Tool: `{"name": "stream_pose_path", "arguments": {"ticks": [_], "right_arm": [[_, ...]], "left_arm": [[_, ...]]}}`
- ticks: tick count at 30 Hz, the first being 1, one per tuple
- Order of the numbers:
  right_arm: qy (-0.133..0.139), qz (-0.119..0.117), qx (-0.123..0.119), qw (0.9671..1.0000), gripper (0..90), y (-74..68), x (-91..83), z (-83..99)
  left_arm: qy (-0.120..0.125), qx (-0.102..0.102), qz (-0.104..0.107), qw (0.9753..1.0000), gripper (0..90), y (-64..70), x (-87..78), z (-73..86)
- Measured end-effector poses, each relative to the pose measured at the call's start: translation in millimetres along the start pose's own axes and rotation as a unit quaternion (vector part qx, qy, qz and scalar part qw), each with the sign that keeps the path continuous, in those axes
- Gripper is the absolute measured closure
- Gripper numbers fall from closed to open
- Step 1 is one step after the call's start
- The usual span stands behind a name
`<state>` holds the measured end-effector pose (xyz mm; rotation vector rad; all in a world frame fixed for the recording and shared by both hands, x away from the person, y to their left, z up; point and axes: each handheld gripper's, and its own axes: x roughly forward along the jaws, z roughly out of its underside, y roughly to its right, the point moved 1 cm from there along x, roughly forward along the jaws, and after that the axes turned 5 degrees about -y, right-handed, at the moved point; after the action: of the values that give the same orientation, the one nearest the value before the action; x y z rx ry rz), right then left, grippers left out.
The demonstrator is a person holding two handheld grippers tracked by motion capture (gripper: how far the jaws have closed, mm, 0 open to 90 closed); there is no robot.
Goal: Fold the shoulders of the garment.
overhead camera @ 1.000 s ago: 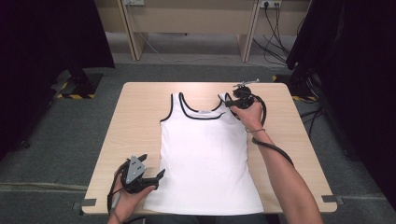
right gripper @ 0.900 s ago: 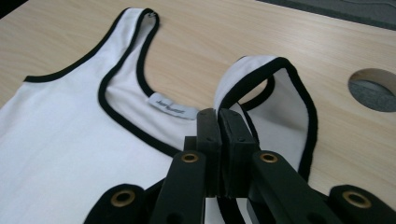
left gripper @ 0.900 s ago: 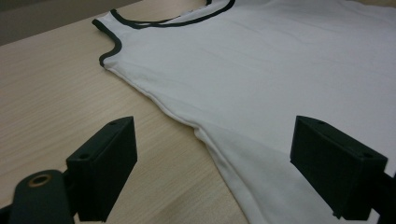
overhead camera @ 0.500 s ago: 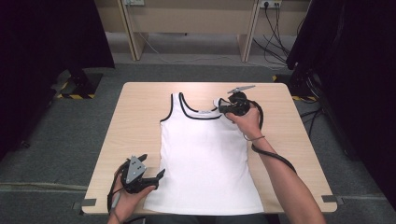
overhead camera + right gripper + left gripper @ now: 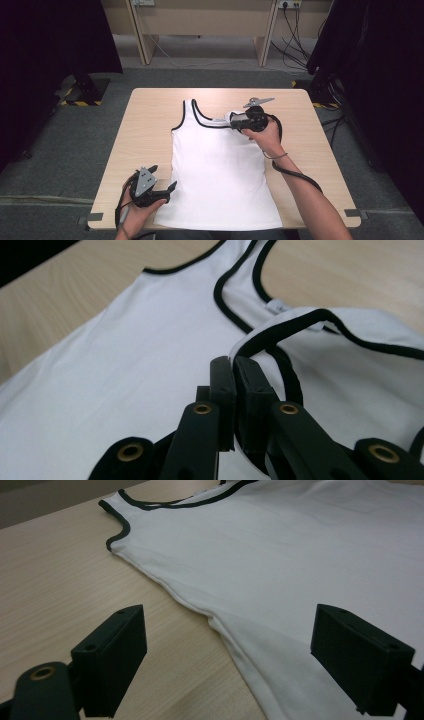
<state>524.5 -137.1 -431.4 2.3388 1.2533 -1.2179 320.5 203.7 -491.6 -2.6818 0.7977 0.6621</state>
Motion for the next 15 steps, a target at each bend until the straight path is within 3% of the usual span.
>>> {"name": "stream_pose_path", "arguments": {"ticks": [3,4,7,8,9,10,15], "right_arm": [[-0.01,-0.002,-0.002,0.9999,86.7,-2.1,4.5,3.1],[-0.032,-0.006,-0.011,0.9994,86.7,-5.1,11.4,6.1],[-0.032,-0.006,-0.011,0.9994,86.7,-5.1,11.4,6.1],[-0.049,-0.016,-0.018,0.9985,86.6,-8.8,15.9,8.5],[-0.049,-0.016,-0.018,0.9985,86.6,-8.8,15.9,8.5],[-0.072,-0.025,-0.027,0.9967,86.6,-12.3,21.9,11.2],[-0.088,-0.023,-0.037,0.9952,78.6,-12.7,25.2,11.7]], "left_arm": [[-0.001,0.001,0.0,1.0,13.9,0.1,0.1,-0.1],[-0.001,0.001,0.0,1.0,13.9,0.1,0.1,-0.1],[0.0,0.001,0.0,1.0,14.0,0.2,0.0,-0.1],[-0.001,0.002,0.0,1.0,14.0,0.3,0.2,-0.1],[-0.001,0.002,0.0,1.0,13.9,0.3,0.2,-0.1],[-0.001,0.002,0.0,1.0,13.9,0.3,0.2,-0.1],[0.0,0.002,0.0,1.0,14.0,0.3,0.0,-0.1]]}}
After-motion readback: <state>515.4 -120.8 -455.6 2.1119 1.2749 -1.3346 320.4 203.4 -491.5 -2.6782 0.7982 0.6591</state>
